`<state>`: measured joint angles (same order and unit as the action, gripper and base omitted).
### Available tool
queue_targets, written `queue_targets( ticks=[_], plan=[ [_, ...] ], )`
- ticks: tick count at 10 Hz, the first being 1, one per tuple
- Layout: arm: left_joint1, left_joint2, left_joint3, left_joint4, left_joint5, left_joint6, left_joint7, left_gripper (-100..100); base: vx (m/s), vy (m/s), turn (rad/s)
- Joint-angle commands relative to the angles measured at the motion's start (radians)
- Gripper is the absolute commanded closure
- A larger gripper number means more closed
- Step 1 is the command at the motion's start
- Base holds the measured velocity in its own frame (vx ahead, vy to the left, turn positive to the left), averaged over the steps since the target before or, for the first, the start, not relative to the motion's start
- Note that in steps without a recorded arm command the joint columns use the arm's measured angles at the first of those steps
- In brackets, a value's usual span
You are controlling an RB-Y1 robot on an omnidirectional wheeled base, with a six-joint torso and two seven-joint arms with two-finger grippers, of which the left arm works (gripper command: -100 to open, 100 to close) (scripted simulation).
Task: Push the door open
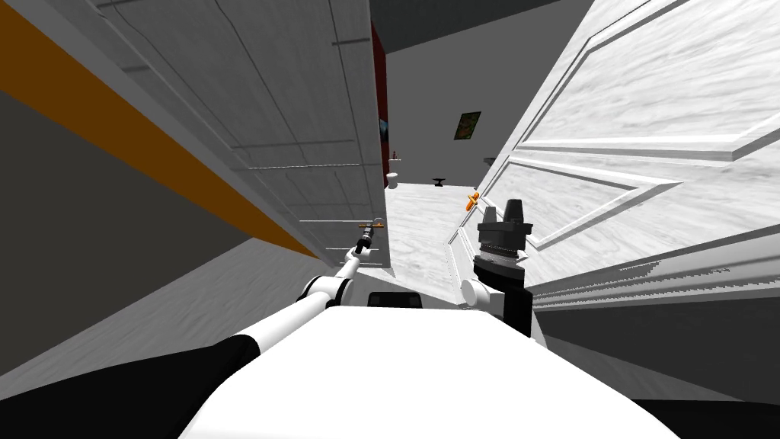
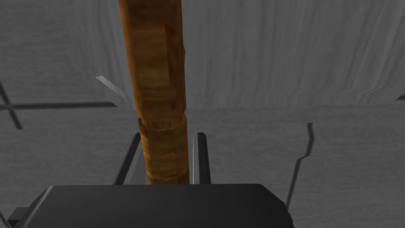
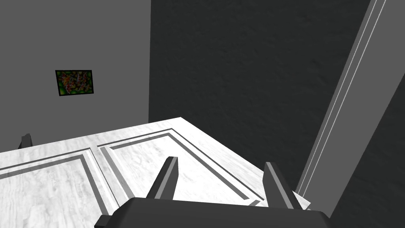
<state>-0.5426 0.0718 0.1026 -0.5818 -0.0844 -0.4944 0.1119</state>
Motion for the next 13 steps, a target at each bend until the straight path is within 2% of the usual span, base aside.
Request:
queue_targets(
  ticks=[1, 5, 6, 12, 13],
  plan=[
    [0.002, 0.025, 0.030, 0.022, 0.012, -0.005, -0.009, 100, 0.097, -0.096, 0.048],
    [0.006, 0.035, 0.052, 0.021, 0.022, -0.004, -0.018, 100, 0.140, -0.126, 0.075],
    [0.009, 0.042, 0.070, 0.021, 0.030, -0.003, -0.025, 100, 0.136, -0.127, 0.052],
    [0.019, 0.062, 0.127, 0.019, 0.056, 0.001, -0.049, 100, 0.176, -0.132, 0.074],
    [0.019, 0.062, 0.127, 0.019, 0.056, 0.001, -0.049, 100, 0.126, -0.088, 0.037]
  ],
)
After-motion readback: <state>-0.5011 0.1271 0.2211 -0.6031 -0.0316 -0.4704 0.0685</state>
